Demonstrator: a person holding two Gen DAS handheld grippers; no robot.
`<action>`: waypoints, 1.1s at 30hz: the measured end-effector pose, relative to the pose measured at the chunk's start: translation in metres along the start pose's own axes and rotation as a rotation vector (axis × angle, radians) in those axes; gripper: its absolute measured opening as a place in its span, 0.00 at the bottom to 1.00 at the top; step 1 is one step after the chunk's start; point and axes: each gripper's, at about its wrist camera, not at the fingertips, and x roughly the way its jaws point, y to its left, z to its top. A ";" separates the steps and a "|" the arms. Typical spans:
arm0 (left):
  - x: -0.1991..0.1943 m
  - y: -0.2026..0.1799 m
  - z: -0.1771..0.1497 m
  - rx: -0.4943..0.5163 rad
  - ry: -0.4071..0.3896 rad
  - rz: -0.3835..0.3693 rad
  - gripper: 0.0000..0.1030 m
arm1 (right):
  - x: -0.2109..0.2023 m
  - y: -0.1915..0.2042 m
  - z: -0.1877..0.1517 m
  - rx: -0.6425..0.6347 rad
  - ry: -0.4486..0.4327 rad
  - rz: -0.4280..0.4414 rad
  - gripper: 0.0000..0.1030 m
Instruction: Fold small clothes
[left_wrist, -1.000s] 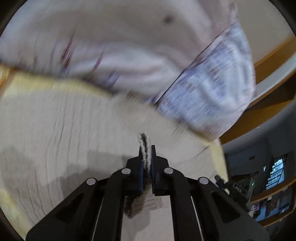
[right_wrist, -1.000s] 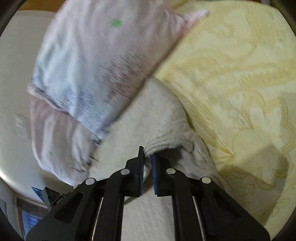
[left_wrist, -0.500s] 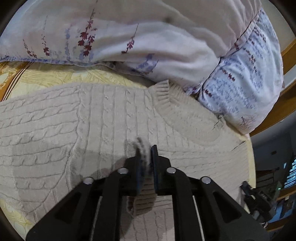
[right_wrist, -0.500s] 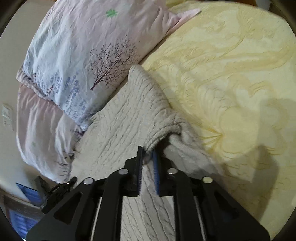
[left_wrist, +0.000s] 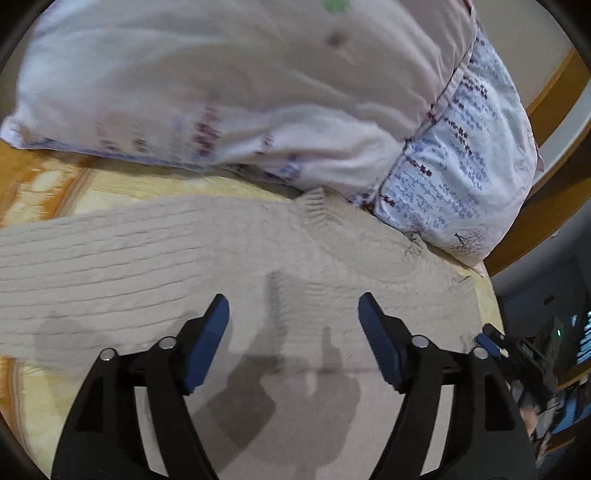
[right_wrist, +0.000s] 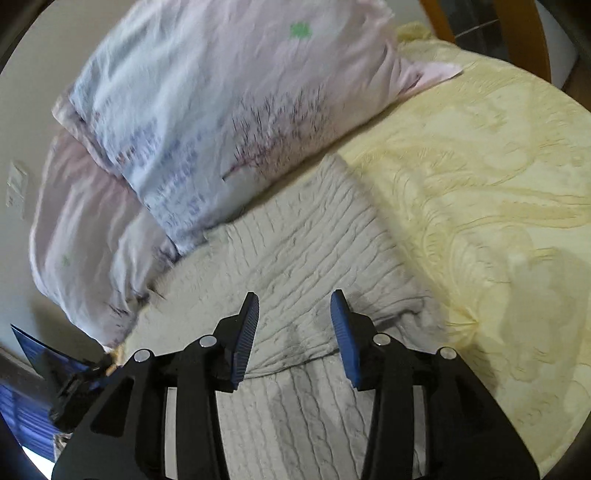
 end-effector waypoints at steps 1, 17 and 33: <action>-0.007 0.006 -0.003 0.002 -0.008 0.009 0.73 | 0.003 -0.001 -0.001 0.002 0.009 -0.009 0.43; -0.131 0.197 -0.048 -0.443 -0.147 0.205 0.66 | 0.017 0.056 -0.030 -0.187 0.110 0.038 0.69; -0.137 0.287 -0.063 -0.853 -0.278 0.124 0.50 | 0.010 0.059 -0.036 -0.195 0.109 0.059 0.74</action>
